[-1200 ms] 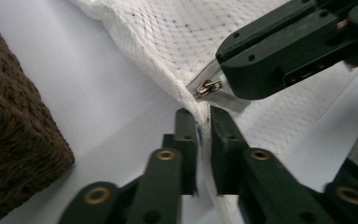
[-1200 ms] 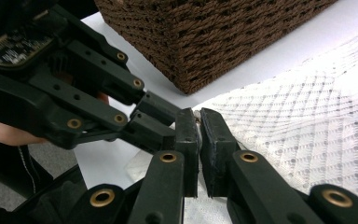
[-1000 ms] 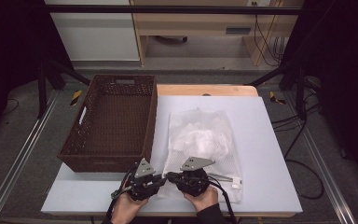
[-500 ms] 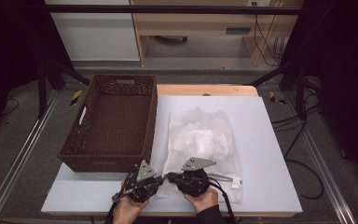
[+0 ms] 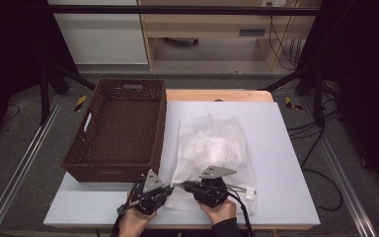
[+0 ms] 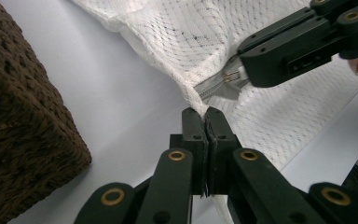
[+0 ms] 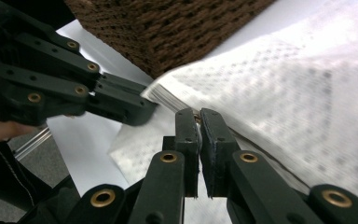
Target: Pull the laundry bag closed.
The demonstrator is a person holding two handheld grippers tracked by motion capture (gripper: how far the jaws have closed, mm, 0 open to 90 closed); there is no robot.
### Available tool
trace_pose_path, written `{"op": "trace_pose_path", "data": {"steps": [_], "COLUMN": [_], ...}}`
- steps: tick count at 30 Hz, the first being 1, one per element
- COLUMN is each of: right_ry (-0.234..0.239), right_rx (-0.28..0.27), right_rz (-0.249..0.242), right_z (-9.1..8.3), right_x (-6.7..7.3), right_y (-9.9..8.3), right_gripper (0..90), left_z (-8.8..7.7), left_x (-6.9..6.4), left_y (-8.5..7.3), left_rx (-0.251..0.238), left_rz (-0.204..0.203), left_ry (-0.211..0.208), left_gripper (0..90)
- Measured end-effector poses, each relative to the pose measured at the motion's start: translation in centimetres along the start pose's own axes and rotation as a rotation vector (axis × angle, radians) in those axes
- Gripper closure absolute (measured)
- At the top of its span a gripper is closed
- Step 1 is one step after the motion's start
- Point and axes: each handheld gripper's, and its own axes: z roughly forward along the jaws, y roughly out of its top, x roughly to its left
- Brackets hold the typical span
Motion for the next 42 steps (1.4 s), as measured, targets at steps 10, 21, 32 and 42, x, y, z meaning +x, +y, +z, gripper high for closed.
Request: {"op": "trace_pose_path", "data": {"steps": [10,21,32,42], "right_ry": [0.008,-0.008,-0.047,-0.077], "right_rx": [0.001,-0.002,-0.032,-0.04], "right_rz": [0.053,0.068,0.118,0.155], "right_z": [-2.4,-3.3,-5.9,-8.0], "right_x": [-1.5,-2.3,-4.0,-5.4], "right_y": [-1.0,-1.4,-2.2,-3.5], "right_gripper": [86.2,86.2,86.2,86.2], "left_z": [0.2,-0.1,-0.1,0.0], "left_x": [-0.3,-0.1,0.2,0.1], "left_y": [-0.3,-0.3,-0.6,-0.8], "left_rx": [0.008,0.002,0.005,0.011], "left_rz": [0.005,0.008,-0.005,-0.004], "left_ry": [-0.018,-0.009,-0.011,-0.022], "left_gripper": [87.2,87.3,87.2,87.2]}}
